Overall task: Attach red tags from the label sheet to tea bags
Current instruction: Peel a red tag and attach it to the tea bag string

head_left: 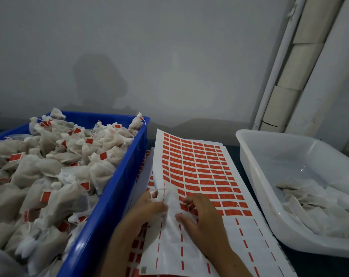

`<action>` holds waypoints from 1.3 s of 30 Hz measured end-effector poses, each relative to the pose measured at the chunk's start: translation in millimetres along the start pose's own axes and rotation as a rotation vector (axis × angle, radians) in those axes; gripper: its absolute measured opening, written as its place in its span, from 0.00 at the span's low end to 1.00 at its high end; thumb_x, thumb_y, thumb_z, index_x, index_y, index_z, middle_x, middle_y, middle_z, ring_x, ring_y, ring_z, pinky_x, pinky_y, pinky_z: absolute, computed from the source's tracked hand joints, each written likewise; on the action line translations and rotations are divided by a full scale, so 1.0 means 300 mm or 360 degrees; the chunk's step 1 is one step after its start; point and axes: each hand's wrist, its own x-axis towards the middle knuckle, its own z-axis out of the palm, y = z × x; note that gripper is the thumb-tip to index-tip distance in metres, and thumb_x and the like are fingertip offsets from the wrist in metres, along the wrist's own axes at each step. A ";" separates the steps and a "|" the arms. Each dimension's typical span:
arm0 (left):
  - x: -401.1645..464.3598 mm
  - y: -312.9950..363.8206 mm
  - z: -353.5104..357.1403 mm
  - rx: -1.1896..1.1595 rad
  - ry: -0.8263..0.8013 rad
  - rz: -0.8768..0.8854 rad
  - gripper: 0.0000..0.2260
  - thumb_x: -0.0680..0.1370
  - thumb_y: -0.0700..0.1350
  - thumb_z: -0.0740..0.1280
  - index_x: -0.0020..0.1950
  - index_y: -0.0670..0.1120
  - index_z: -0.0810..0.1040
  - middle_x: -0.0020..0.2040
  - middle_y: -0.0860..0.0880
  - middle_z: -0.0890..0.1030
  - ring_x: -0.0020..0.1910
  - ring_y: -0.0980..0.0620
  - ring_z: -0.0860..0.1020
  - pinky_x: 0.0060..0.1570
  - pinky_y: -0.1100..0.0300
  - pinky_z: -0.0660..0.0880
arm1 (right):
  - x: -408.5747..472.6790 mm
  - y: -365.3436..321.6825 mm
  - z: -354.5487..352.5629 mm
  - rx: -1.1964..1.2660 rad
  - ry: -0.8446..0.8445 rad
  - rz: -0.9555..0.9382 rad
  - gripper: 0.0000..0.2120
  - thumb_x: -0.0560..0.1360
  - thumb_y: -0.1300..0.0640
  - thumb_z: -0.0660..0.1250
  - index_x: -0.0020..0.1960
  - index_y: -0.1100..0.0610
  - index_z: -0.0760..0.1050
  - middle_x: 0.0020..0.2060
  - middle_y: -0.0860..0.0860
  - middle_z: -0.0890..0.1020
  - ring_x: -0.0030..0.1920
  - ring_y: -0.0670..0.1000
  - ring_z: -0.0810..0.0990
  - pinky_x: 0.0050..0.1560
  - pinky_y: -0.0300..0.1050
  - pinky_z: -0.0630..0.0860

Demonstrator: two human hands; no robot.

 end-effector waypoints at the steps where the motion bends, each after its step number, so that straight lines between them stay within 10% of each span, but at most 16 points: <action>1: -0.008 0.005 0.001 0.0004 0.0007 0.0006 0.11 0.71 0.45 0.70 0.43 0.56 0.68 0.40 0.55 0.75 0.39 0.55 0.76 0.29 0.66 0.67 | -0.001 -0.003 -0.005 0.0007 0.0024 -0.0005 0.20 0.67 0.36 0.65 0.55 0.43 0.71 0.52 0.39 0.78 0.49 0.42 0.77 0.59 0.40 0.74; 15: -0.073 0.017 0.020 -0.0017 -0.0091 0.0065 0.18 0.74 0.48 0.68 0.61 0.55 0.66 0.52 0.53 0.77 0.46 0.54 0.78 0.38 0.64 0.73 | -0.009 -0.011 -0.012 -0.0033 0.0029 -0.0002 0.12 0.70 0.43 0.67 0.47 0.50 0.76 0.44 0.43 0.81 0.39 0.41 0.76 0.49 0.26 0.68; 39: -0.022 -0.013 0.029 0.0042 0.0149 0.0146 0.17 0.71 0.46 0.71 0.57 0.50 0.71 0.49 0.51 0.78 0.45 0.54 0.78 0.37 0.65 0.74 | 0.018 0.042 0.000 0.0358 0.0281 0.0425 0.03 0.76 0.53 0.61 0.44 0.50 0.71 0.40 0.42 0.77 0.39 0.42 0.77 0.42 0.24 0.70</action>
